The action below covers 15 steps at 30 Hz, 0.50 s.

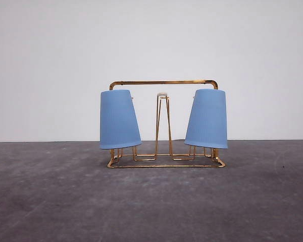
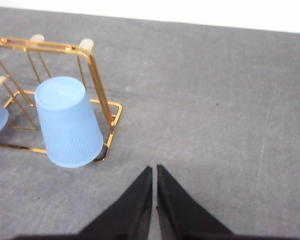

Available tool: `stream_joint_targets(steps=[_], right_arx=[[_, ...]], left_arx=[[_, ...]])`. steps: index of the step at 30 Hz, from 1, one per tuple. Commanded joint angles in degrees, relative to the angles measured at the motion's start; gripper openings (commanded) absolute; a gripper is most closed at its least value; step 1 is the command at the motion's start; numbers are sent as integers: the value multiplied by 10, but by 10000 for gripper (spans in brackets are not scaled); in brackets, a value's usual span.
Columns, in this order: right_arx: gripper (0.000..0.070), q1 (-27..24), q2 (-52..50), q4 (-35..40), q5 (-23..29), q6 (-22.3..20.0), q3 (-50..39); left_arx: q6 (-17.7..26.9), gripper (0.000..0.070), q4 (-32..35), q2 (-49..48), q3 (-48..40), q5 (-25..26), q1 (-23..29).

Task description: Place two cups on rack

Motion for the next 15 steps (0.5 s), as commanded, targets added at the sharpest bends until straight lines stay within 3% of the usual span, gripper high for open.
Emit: stream_joint_targets(steps=[1, 15], right_arx=[[12, -1, 2, 12, 0, 9, 8], [12, -1, 2, 15, 0, 9, 8]], left_arx=[[-4, 17, -3, -1, -9, -1, 1], [-4, 17, -3, -1, -9, -1, 1]])
